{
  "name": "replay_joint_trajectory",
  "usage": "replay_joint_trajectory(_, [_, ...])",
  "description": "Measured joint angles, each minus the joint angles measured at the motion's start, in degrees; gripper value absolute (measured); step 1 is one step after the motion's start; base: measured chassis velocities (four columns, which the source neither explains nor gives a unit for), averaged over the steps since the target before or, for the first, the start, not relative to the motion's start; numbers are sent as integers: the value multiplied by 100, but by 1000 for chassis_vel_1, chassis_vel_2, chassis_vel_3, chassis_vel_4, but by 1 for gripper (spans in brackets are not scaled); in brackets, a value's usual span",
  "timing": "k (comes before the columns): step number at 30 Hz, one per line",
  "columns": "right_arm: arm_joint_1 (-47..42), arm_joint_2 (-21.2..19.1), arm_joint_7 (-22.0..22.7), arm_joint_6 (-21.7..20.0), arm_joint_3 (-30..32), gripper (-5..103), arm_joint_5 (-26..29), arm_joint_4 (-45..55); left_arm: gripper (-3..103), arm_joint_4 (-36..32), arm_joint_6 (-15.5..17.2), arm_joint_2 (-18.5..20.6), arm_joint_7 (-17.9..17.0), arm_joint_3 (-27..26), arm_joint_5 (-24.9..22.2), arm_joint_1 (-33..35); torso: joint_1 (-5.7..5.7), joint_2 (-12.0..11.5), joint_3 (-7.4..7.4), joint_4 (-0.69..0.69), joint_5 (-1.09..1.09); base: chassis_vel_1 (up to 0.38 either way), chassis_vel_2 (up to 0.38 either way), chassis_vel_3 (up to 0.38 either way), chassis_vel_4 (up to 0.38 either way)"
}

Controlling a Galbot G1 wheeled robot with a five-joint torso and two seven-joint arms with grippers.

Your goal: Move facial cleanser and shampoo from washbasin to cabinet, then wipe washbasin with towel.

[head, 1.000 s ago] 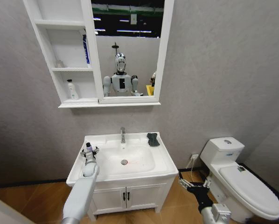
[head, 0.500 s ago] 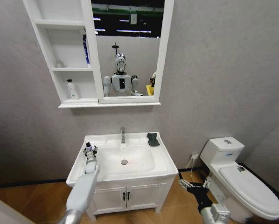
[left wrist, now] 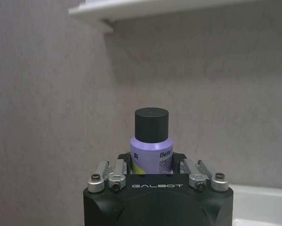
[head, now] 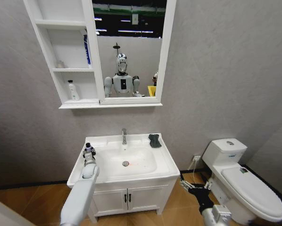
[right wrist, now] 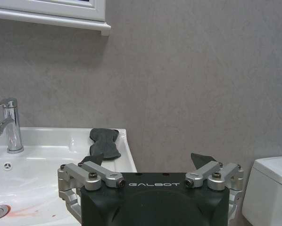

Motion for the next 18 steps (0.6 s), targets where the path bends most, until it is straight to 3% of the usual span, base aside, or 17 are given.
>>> replay_joint_trajectory(3, [11, -4, -4, -1, -8, 100, 3, -31, 43, -1597, 997, 737, -77, 103, -1122, -24, 0, 0, 0, 3, 2, 0, 0, 0, 0])
replay_joint_trajectory(4, [11, -4, -4, -1, -8, 100, 3, -31, 43, -1597, 997, 737, -77, 103, -1122, -24, 0, 0, 0, 3, 2, 0, 0, 0, 0])
replay_joint_trajectory(7, [-26, -16, -10, -3, -32, 100, 11, -12, 43, -2250, 1796, 1162, -354, 291, -2250, -621, 0, 0, 0, -3, -1, 0, 0, 0, 0])
replay_joint_trajectory(8, [-26, -16, -10, -3, -32, 100, 11, -12, 43, -2250, 1796, 1162, -354, 291, -2250, -621, 0, 0, 0, -3, -1, 0, 0, 0, 0])
replay_joint_trajectory(10, [-24, -44, -15, -17, -25, 100, 15, 19, 43, -2322, 2162, 1462, -481, 470, -2904, -1285, 1, 0, 1, -3, -2, 0, 0, 0, 0])
replay_joint_trajectory(12, [-17, -57, -16, -24, -8, 100, 19, 21, 43, -2267, 2246, 1584, -483, 542, -3095, -1626, 2, 0, 1, -2, -1, 0, 0, 0, 0])
replay_joint_trajectory(14, [-7, -80, -16, -27, 16, 100, 22, 14, 43, -1899, 2299, 1741, -385, 715, -3272, -2264, 2, 0, 2, 1, -2, 0, 0, 0, 0])
replay_joint_trajectory(15, [-7, -80, -16, -27, 16, 100, 22, 14, 43, -1899, 2299, 1741, -385, 715, -3272, -2264, 2, 0, 2, 1, -2, 0, 0, 0, 0])
replay_joint_trajectory(18, [7, -90, -20, -29, -7, 100, 24, -23, 43, -1028, 2382, 1856, -76, 1113, -3330, -3225, 2, 0, 1, 0, 0, 0, 0, 0, 0])
